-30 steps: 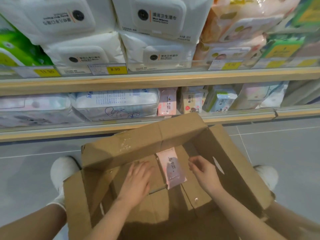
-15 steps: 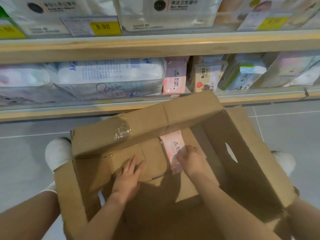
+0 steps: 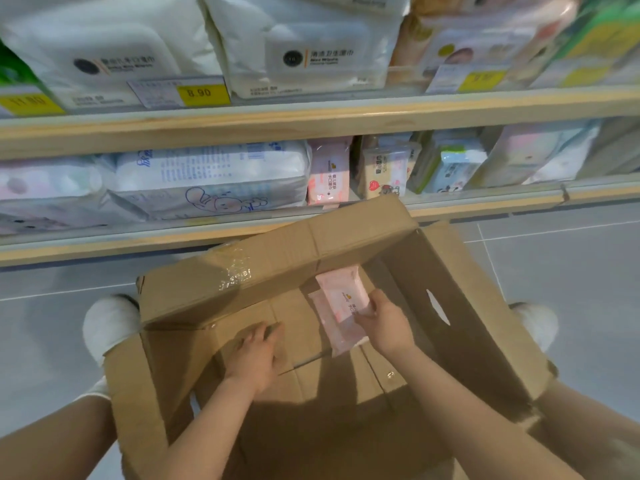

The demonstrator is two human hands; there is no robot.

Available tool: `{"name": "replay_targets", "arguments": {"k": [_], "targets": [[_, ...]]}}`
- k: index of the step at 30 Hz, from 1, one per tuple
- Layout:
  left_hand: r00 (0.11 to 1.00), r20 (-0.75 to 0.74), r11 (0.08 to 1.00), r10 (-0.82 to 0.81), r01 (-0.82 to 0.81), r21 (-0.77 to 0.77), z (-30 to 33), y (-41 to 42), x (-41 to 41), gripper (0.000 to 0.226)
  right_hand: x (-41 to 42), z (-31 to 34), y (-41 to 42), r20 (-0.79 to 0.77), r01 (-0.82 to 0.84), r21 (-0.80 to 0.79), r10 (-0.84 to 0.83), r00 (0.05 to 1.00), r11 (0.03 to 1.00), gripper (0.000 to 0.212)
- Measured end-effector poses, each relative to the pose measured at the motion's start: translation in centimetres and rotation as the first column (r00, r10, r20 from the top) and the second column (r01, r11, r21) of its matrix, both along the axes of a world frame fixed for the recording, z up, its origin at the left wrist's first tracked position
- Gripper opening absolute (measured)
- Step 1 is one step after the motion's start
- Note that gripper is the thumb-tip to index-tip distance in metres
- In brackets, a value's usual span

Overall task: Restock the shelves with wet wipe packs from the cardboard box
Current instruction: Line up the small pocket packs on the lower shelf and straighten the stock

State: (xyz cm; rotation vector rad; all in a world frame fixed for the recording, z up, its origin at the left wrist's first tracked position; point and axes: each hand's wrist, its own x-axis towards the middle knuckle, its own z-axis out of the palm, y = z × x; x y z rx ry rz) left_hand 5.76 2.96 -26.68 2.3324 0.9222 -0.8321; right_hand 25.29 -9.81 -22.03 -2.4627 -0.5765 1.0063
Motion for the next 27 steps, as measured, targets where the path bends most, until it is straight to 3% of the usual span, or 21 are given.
{"name": "replay_targets", "arguments": {"k": [3, 7, 8, 13, 20, 25, 27], "targets": [[0.997, 0.071, 0.999, 0.041, -0.043, 0.016, 0.3, -0.7, 2.0, 0.062, 1.7, 3.9, -2.0, 0.102, 0.015, 0.049, -0.02, 0.995, 0.999, 0.04], [0.991, 0.126, 0.998, 0.054, -0.055, 0.004, 0.8, -2.1, 5.6, 0.062, 4.9, 7.8, -4.7, 0.17, 0.115, 0.17, -0.144, 0.975, 0.979, 0.016], [0.987, 0.148, 0.998, 0.061, -0.062, 0.003, 0.9, -2.4, 6.5, 0.061, 5.7, 8.4, -5.4, 0.182, 0.141, 0.183, -0.174, 0.968, 0.973, 0.022], [0.977, 0.147, 0.988, 0.157, -0.156, -0.016, -0.2, -4.2, 9.8, 0.064, 8.5, 8.9, -7.5, 0.048, 0.326, 0.332, -0.361, 0.931, 0.885, 0.031], [0.956, 0.107, 0.959, 0.272, -0.279, 0.053, -2.3, -6.5, 11.6, 0.076, 8.7, 7.0, -8.1, -0.062, 0.331, 0.397, -0.335, 0.94, 0.856, 0.035], [0.886, 0.191, 0.905, 0.422, -0.423, -0.033, -3.1, -6.6, 12.3, 0.09, 8.2, 5.5, -8.3, 0.185, 0.105, 0.388, -0.189, 0.964, 0.916, 0.02], [0.841, 0.237, 0.873, 0.486, -0.479, -0.092, -3.2, -6.1, 12.4, 0.091, 8.3, 5.3, -8.2, 0.198, 0.082, 0.399, -0.173, 0.965, 0.913, 0.019]]}}
